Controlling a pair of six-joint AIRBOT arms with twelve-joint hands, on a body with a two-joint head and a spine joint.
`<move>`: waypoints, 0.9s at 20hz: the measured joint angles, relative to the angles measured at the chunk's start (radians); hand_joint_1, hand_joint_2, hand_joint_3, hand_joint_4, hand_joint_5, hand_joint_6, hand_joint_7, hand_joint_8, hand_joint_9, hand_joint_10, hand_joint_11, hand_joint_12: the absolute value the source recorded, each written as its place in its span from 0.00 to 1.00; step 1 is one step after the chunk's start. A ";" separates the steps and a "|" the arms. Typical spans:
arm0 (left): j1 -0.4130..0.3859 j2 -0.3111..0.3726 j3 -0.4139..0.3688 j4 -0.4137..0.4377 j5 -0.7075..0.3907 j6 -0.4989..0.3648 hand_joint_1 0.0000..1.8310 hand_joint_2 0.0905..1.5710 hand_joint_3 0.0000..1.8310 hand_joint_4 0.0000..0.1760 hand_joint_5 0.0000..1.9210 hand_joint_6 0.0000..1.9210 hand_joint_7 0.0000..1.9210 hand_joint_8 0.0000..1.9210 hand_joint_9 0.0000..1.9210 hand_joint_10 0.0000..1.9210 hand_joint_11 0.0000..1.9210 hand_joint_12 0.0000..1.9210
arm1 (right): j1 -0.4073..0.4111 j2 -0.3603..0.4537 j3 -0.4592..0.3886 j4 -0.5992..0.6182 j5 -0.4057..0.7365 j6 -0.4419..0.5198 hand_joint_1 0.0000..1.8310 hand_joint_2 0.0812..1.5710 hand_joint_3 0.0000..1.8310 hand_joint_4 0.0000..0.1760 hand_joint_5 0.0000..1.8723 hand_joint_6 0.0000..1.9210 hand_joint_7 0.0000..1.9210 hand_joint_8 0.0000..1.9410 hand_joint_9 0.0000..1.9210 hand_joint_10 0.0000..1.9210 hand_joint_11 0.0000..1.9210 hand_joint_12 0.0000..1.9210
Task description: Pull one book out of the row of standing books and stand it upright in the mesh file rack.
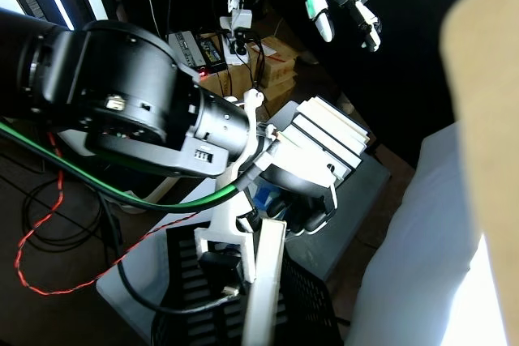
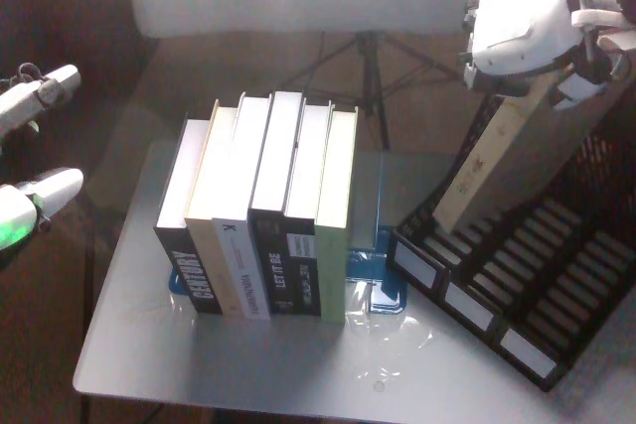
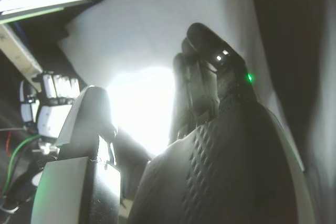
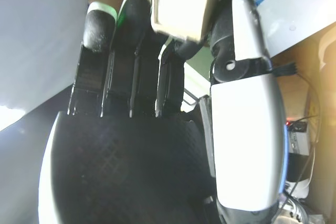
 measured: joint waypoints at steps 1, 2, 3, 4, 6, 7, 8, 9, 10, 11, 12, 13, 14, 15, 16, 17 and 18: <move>0.000 -0.005 0.005 -0.009 -0.003 -0.001 0.37 0.89 0.00 0.00 0.08 0.00 0.13 0.00 0.08 0.17 0.00 0.71 | 0.000 -0.003 0.004 -0.002 0.003 -0.003 0.63 0.79 0.00 0.00 0.39 0.68 0.39 0.78 0.34 0.80 0.25 0.99; 0.000 -0.008 0.006 -0.014 -0.004 -0.002 0.36 0.89 0.00 0.00 0.08 0.00 0.13 0.00 0.06 0.20 0.00 0.73 | 0.000 -0.003 0.005 -0.005 0.004 -0.007 0.63 0.79 0.00 0.00 0.39 0.68 0.39 0.78 0.34 0.80 0.25 0.99; 0.000 -0.010 0.006 -0.008 -0.002 -0.003 0.37 0.89 0.00 0.00 0.08 0.00 0.13 0.00 0.05 0.26 0.00 0.76 | 0.000 -0.003 0.005 -0.005 0.005 -0.007 0.63 0.79 0.00 0.00 0.39 0.68 0.39 0.78 0.34 0.80 0.25 0.99; 0.000 -0.010 0.006 -0.003 -0.003 -0.005 0.37 0.89 0.00 0.00 0.08 0.00 0.13 0.00 0.05 0.26 0.00 0.76 | 0.000 -0.003 0.006 -0.005 0.005 -0.007 0.63 0.79 0.00 0.00 0.39 0.68 0.39 0.78 0.34 0.80 0.25 0.99; 0.000 -0.010 0.006 0.001 -0.004 -0.006 0.37 0.89 0.00 0.00 0.08 0.00 0.14 0.00 0.03 0.39 0.00 0.82 | 0.000 -0.005 0.011 -0.005 0.006 -0.007 0.63 0.79 0.00 0.00 0.39 0.68 0.39 0.78 0.34 0.80 0.25 0.99; 0.000 -0.010 0.006 -0.001 -0.004 -0.006 0.37 0.89 0.00 0.00 0.08 0.00 0.14 0.00 0.02 0.40 0.00 0.80 | -0.004 -0.005 0.013 -0.007 0.004 -0.007 0.63 0.79 0.00 0.00 0.39 0.68 0.39 0.78 0.34 0.80 0.25 0.99; 0.000 -0.010 0.006 -0.001 -0.004 -0.006 0.37 0.89 0.00 0.00 0.08 0.00 0.14 0.00 0.02 0.40 0.00 0.80 | -0.006 -0.005 0.016 -0.008 0.003 -0.007 0.63 0.79 0.00 0.00 0.39 0.68 0.39 0.78 0.34 0.80 0.25 0.99; 0.000 -0.010 0.006 -0.001 -0.004 -0.006 0.35 0.89 0.00 0.00 0.08 0.00 0.14 0.00 0.00 0.40 0.00 0.79 | -0.007 -0.005 0.016 -0.011 0.009 -0.006 0.63 0.79 0.00 0.00 0.39 0.68 0.39 0.78 0.34 0.80 0.25 0.99; 0.000 -0.010 0.006 -0.001 -0.004 -0.006 0.35 0.89 0.00 0.00 0.08 0.00 0.13 0.00 0.00 0.40 0.00 0.79 | -0.007 -0.005 0.017 -0.012 0.012 -0.006 0.63 0.79 0.00 0.00 0.39 0.68 0.39 0.78 0.34 0.80 0.25 0.99; 0.000 -0.010 0.006 0.000 -0.004 -0.006 0.35 0.89 0.00 0.00 0.08 0.00 0.13 0.00 0.00 0.40 0.00 0.79 | -0.007 -0.005 0.017 -0.014 0.009 -0.006 0.63 0.79 0.00 0.00 0.39 0.68 0.39 0.78 0.34 0.80 0.25 0.99; 0.000 -0.010 0.006 0.000 -0.004 -0.006 0.35 0.89 0.00 0.00 0.08 0.00 0.13 0.00 0.00 0.40 0.00 0.79 | -0.007 -0.005 0.017 -0.016 0.007 -0.006 0.63 0.79 0.00 0.00 0.39 0.68 0.39 0.78 0.34 0.80 0.25 0.99; 0.000 -0.010 0.006 0.000 -0.004 -0.006 0.36 0.89 0.00 0.00 0.08 0.00 0.13 0.00 0.01 0.38 0.00 0.79 | -0.007 -0.005 0.017 -0.021 0.007 -0.002 0.63 0.79 0.00 0.00 0.39 0.68 0.39 0.78 0.34 0.80 0.25 0.99; 0.000 -0.010 0.006 -0.001 -0.004 -0.006 0.36 0.89 0.00 0.00 0.08 0.00 0.13 0.00 0.01 0.38 0.00 0.79 | -0.007 -0.005 0.017 -0.033 0.005 0.002 0.63 0.79 0.00 0.00 0.39 0.68 0.39 0.78 0.34 0.80 0.25 0.99; 0.000 -0.010 0.006 -0.001 -0.004 -0.006 0.35 0.89 0.00 0.00 0.08 0.00 0.13 0.00 0.01 0.38 0.00 0.79 | -0.011 -0.004 0.017 -0.035 0.002 0.003 0.63 0.79 0.00 0.00 0.39 0.68 0.39 0.78 0.34 0.80 0.25 0.99; 0.000 -0.011 0.006 -0.001 -0.004 -0.006 0.35 0.89 0.00 0.00 0.08 0.00 0.13 0.00 0.01 0.38 0.00 0.79 | -0.014 -0.002 0.017 -0.041 -0.005 0.003 0.63 0.79 0.00 0.00 0.39 0.68 0.39 0.78 0.34 0.80 0.25 0.99; 0.000 -0.013 0.010 0.001 -0.004 -0.007 0.35 0.89 0.00 0.00 0.08 0.00 0.13 0.00 0.01 0.39 0.00 0.80 | -0.015 -0.002 0.017 -0.045 -0.003 0.005 0.63 0.79 0.00 0.00 0.39 0.68 0.39 0.78 0.34 0.80 0.25 0.99; 0.000 -0.013 0.010 -0.002 -0.003 -0.007 0.35 0.89 0.00 0.00 0.08 0.00 0.13 0.00 0.01 0.39 0.00 0.80 | -0.018 0.001 0.017 -0.049 -0.003 0.007 0.63 0.79 0.00 0.00 0.39 0.68 0.39 0.78 0.34 0.80 0.25 0.99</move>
